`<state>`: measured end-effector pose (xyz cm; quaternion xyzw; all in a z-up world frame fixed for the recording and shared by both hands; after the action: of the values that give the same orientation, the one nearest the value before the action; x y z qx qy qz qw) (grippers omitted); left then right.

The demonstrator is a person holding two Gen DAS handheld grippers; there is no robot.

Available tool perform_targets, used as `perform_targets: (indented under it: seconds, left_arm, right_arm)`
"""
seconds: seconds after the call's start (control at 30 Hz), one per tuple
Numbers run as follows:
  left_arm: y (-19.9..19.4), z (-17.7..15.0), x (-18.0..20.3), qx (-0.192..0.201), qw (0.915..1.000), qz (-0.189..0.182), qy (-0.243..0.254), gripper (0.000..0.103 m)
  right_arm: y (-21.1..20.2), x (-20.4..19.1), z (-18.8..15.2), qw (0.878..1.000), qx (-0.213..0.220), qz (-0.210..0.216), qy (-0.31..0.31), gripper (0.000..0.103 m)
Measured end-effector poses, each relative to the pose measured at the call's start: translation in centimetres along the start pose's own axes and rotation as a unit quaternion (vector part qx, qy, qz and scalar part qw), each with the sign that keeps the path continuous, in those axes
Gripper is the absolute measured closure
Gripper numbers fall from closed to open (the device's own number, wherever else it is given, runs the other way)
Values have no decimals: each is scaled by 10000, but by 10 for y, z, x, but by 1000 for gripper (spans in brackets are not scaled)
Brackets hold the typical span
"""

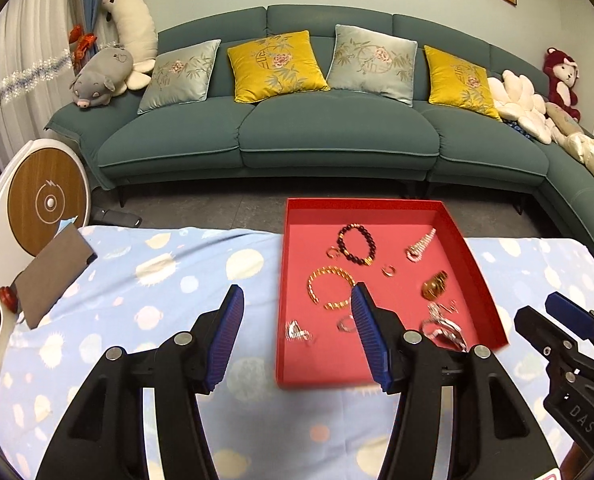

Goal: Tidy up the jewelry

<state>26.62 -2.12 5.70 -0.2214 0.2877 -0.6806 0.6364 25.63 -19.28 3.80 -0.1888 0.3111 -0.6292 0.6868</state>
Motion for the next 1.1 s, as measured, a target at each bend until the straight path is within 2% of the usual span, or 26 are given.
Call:
perform_targets:
  seconds: [0.2, 0.5, 0.7, 0.87, 1.0, 1.1]
  left_arm:
    - [-33, -25, 1, 17, 10000, -77, -5, 48]
    - [-50, -68, -3, -215, 9997, -83, -99, 46]
    - [-52, -92, -8, -327, 9994, -39, -108, 46]
    - [-47, -102, -7, -309, 9994, 87, 116, 46]
    - [-36, -104, -10, -461, 9989, 22, 3, 40]
    - [-30, -105, -8, -515, 9987, 5, -12, 40]
  right_arm:
    - [-38, -12, -21, 9999, 129, -59, -26, 48]
    - [-68, -24, -47, 9996, 216, 12, 203, 42]
    - [-70, -29, -71, 9996, 79, 9, 269, 41]
    - [-69, -38, -81, 9999, 68, -116, -67, 38]
    - [-63, -41, -87, 9996, -3, -156, -224, 35]
    - [-55, -42, -91, 9992, -94, -246, -300, 32]
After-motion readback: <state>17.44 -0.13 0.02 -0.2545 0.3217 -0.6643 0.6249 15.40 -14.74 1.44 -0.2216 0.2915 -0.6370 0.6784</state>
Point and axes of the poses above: each gripper's, at about its wrist camera, not at the fingertips, and y roughly the way its jaws point, x to its right, z to its top, the point moved 5 cm from there along y, roughly the way its jaws point, and after that the axes turned 3 degrees about z, right-handed, at the moved point
